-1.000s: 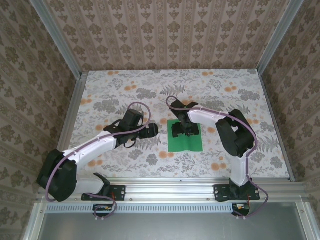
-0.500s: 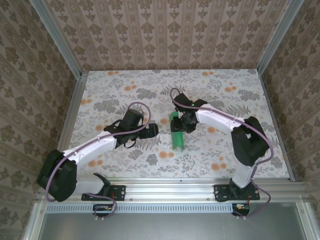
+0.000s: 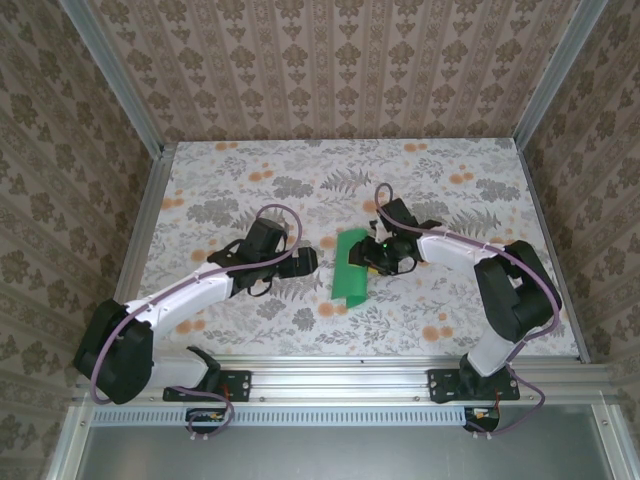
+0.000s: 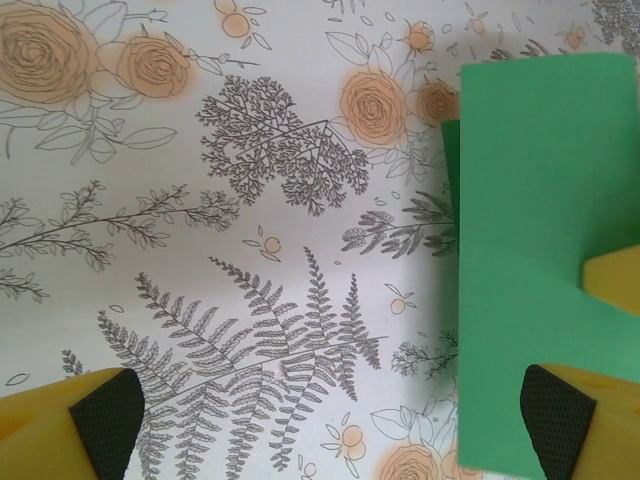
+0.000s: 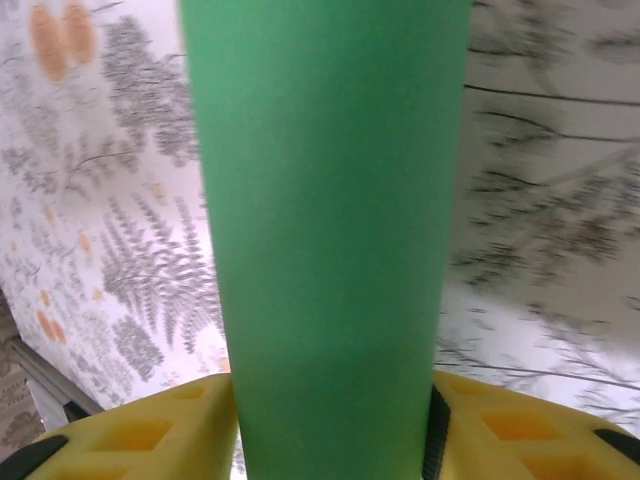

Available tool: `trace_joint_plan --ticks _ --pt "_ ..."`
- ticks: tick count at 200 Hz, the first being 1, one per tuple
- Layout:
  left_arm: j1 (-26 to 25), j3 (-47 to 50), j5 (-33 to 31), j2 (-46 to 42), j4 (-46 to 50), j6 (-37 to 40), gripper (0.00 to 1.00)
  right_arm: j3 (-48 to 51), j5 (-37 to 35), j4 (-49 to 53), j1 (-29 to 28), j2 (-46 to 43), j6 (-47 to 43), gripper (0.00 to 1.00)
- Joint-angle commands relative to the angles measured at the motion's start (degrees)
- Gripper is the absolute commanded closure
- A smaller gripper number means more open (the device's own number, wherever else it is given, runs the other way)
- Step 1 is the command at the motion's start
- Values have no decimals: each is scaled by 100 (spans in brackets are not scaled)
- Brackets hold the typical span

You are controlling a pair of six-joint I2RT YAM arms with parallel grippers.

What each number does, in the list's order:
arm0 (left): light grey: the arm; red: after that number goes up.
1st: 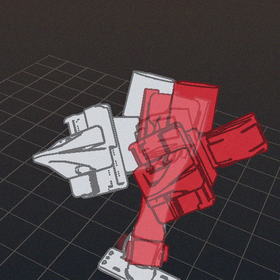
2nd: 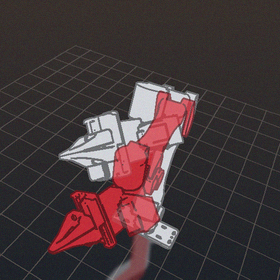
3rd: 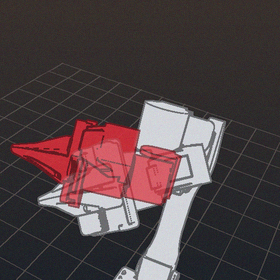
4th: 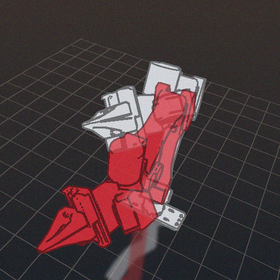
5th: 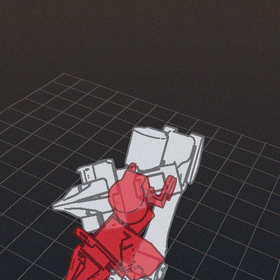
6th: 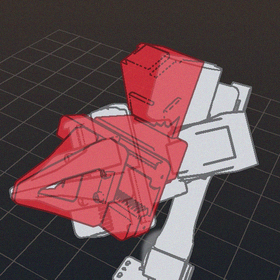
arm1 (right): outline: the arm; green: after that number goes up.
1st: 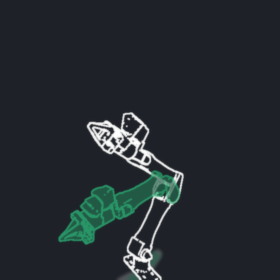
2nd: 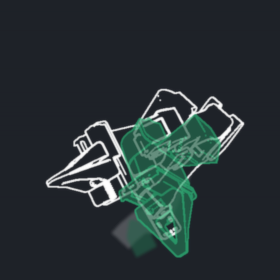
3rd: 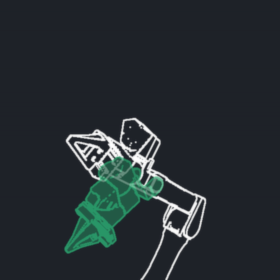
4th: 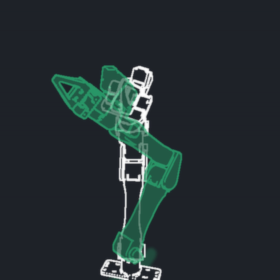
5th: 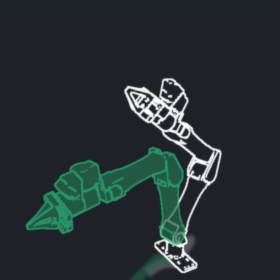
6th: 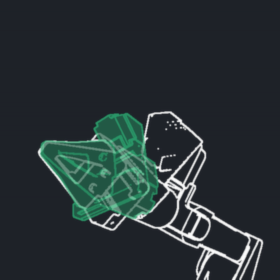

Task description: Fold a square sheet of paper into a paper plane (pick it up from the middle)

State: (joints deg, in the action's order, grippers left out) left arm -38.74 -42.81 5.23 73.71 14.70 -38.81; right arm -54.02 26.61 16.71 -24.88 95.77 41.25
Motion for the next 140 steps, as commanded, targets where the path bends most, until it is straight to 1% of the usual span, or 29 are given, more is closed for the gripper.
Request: trace_joint_plan --ticks 1,15,30,45,52,86,103,116,140 --pt "-155 -211 245 70 13 20 0 303 149 -272 191 39 43 45" --pt "-269 -317 277 212 42 42 0 422 73 -70 302 -5 -124 38" --pt "-378 -375 279 343 12 15 0 521 30 61 396 -91 -293 34" --pt "-457 -405 293 456 -69 -65 0 502 48 250 448 -94 -504 25" --pt "-486 -429 309 520 -106 -91 1 481 -26 379 464 -89 -592 24" --pt "-611 -561 360 725 -172 -219 6 413 -126 794 589 -164 -885 22" --pt "-649 -629 342 792 -187 -275 8 358 -434 1060 616 -286 -995 22" --pt "-670 -689 335 860 -205 -292 10 314 -664 1255 612 -355 -1070 24" --pt "-693 -785 338 1005 -272 -353 15 306 -816 1355 619 -367 -1079 29"
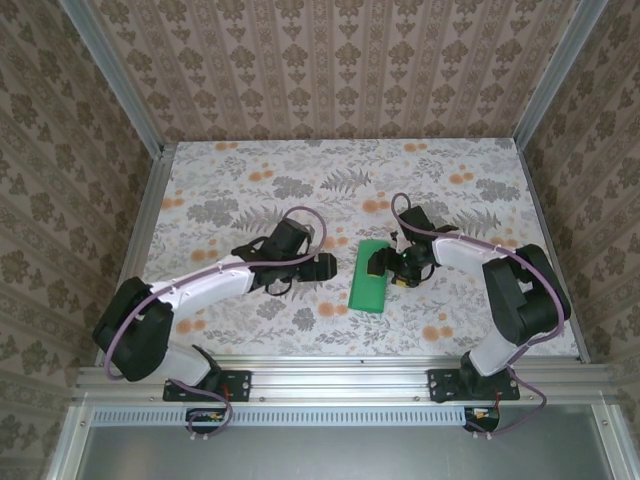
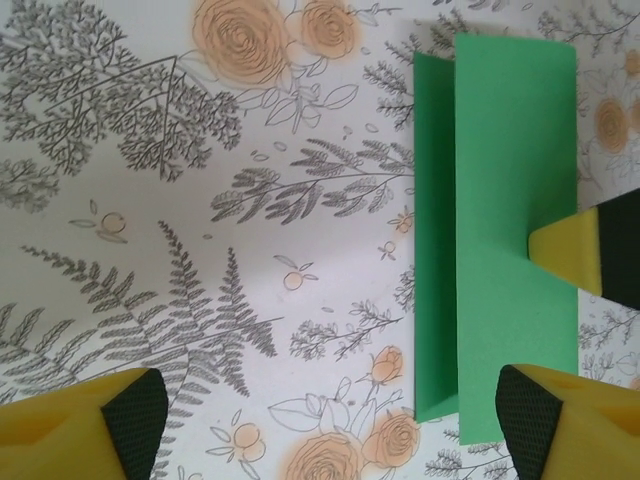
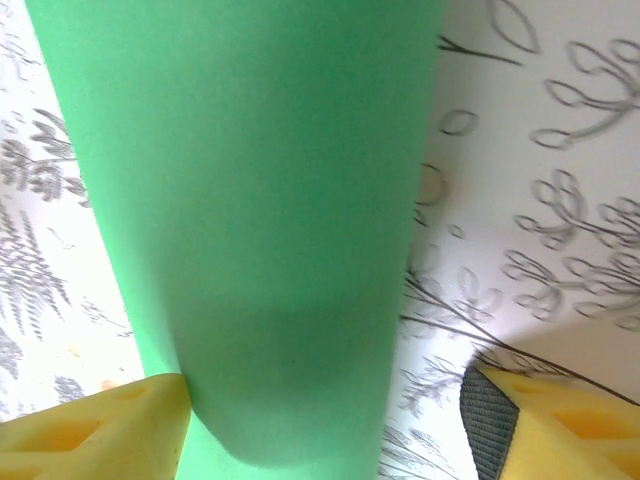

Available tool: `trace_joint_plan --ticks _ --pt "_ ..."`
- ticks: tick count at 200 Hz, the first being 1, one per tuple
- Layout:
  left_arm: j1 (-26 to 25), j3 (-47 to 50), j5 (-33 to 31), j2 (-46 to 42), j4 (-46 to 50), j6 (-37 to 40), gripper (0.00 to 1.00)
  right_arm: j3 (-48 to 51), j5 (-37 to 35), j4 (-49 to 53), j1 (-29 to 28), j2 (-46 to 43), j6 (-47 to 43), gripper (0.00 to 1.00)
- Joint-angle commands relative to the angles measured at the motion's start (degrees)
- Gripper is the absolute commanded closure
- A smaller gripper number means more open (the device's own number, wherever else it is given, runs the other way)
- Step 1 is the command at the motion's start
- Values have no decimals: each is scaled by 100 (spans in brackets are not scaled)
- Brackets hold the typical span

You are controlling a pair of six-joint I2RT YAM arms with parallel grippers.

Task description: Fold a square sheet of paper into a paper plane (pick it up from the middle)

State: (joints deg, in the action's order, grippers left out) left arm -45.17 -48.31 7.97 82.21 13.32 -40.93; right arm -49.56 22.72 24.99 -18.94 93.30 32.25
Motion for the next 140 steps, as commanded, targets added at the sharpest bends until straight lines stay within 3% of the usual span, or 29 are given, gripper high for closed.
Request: trace_joint_plan --ticks 1,81,140 --pt "-52 -241 64 163 -140 -142 16 -145 -435 530 28 -119 -172 29" --pt "-71 -562 198 622 -192 -161 26 -195 -297 88 -103 -120 435 32" --pt "-67 -617 230 703 -190 -145 41 -444 -569 289 -353 132 493 33"
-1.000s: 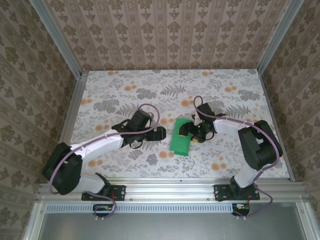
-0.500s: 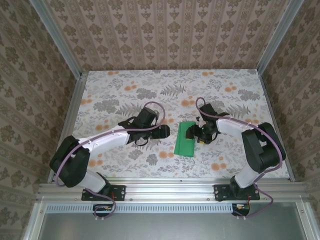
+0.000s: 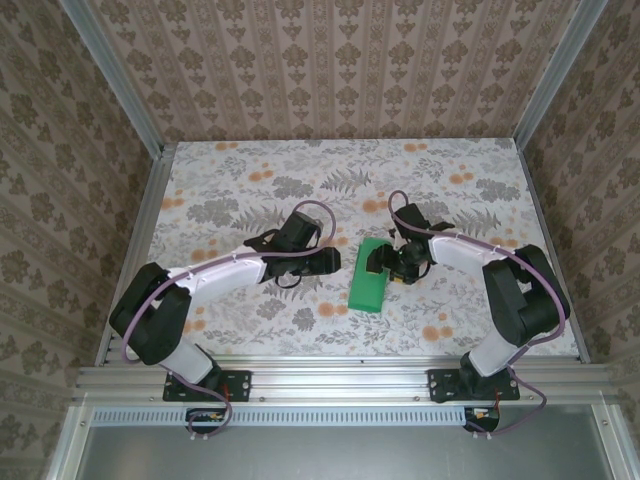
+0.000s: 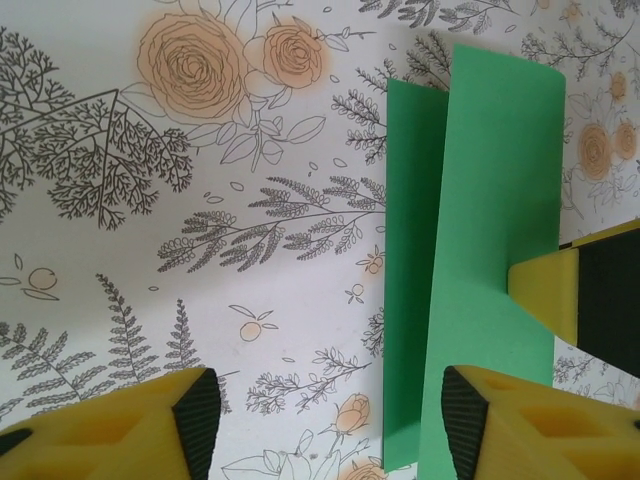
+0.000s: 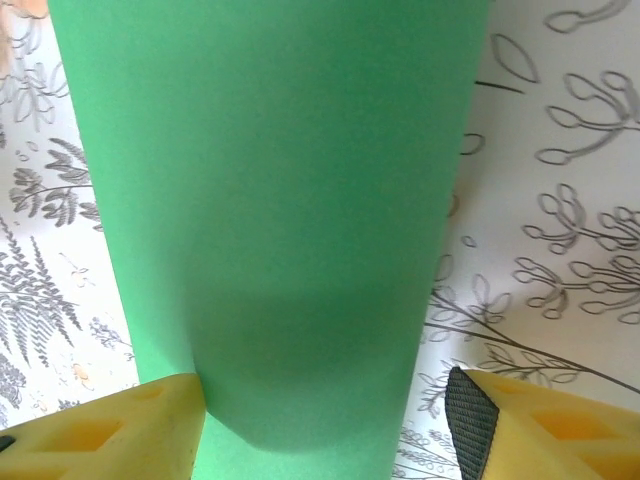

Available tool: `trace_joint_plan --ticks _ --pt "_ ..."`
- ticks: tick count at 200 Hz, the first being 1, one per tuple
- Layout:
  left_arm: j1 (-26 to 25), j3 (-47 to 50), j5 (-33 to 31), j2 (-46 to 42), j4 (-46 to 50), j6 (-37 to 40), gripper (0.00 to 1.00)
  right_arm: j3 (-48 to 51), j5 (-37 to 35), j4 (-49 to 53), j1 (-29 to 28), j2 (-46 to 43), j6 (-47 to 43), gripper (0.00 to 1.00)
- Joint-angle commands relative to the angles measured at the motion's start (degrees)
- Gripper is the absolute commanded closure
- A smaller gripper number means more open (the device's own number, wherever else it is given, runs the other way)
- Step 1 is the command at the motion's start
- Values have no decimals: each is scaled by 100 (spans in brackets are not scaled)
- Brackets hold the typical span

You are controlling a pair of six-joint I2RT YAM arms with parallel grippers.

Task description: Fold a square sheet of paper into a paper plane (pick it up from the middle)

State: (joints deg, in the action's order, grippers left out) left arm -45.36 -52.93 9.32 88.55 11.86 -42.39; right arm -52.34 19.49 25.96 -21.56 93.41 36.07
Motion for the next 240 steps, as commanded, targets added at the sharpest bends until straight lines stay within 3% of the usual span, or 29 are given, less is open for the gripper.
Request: trace_joint_plan --ticks 1,69,139,240 --pt "-49 -152 91 67 -43 2 41 -165 -253 196 -88 123 110 33" --pt "-51 -180 141 83 -78 39 49 -311 -498 454 -138 336 -81 33" --pt "-51 -244 235 135 -87 118 50 -457 -246 448 -201 311 -61 31" --pt "-47 -287 307 225 -87 134 50 -679 -461 880 -287 679 -328 31"
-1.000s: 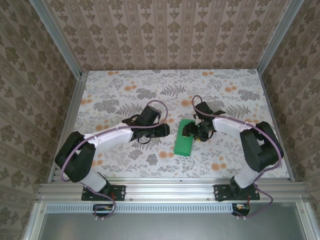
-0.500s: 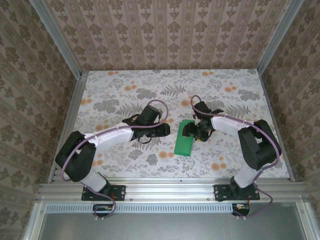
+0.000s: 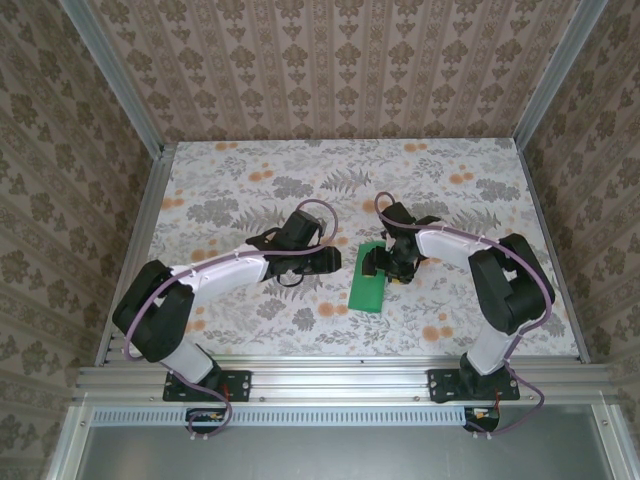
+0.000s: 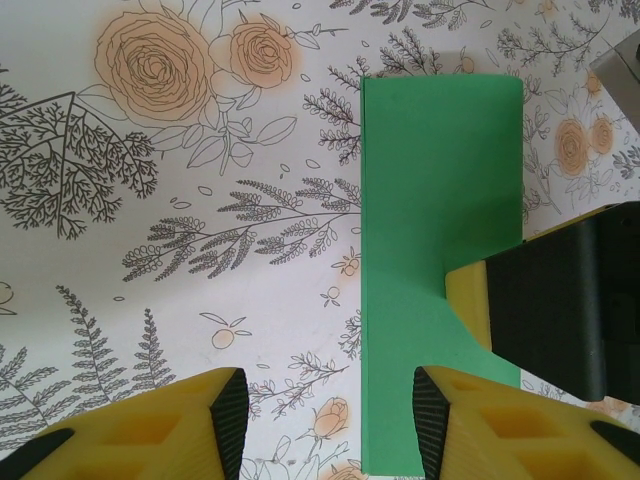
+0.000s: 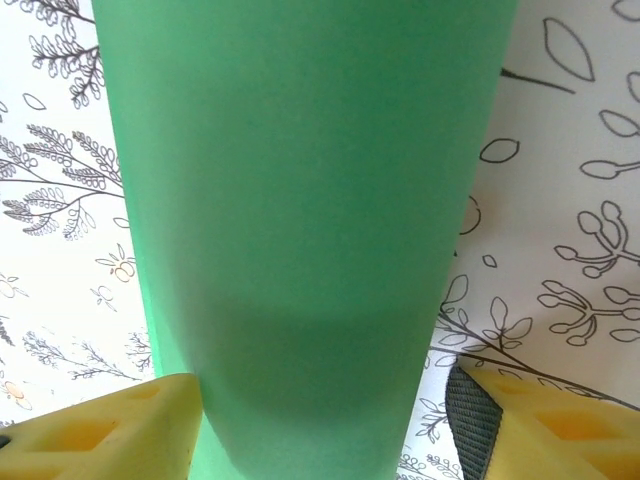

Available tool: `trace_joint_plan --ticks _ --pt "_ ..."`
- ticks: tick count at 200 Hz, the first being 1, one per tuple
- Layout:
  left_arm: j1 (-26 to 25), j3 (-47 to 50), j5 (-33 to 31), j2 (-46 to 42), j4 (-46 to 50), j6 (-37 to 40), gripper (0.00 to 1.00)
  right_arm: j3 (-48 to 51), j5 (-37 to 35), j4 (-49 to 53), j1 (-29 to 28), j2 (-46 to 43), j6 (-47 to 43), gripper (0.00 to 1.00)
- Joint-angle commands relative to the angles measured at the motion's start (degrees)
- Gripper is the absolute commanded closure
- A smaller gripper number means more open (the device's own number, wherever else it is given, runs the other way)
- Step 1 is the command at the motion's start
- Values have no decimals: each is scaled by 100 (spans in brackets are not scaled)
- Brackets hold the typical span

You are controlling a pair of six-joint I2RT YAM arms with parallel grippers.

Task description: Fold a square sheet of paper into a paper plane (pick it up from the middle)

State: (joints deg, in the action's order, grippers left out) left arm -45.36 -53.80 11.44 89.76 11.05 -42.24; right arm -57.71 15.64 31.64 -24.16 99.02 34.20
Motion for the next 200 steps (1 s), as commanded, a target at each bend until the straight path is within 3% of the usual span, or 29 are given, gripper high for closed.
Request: trace_joint_plan --ticks 1,133,200 --pt "-49 -200 99 104 -11 119 50 -141 -93 326 -34 124 -136 31" --pt "-51 -232 147 168 11 103 53 -113 -266 204 -31 196 130 31" --pt "-50 -228 237 242 -24 108 59 -11 -278 103 -27 366 159 31"
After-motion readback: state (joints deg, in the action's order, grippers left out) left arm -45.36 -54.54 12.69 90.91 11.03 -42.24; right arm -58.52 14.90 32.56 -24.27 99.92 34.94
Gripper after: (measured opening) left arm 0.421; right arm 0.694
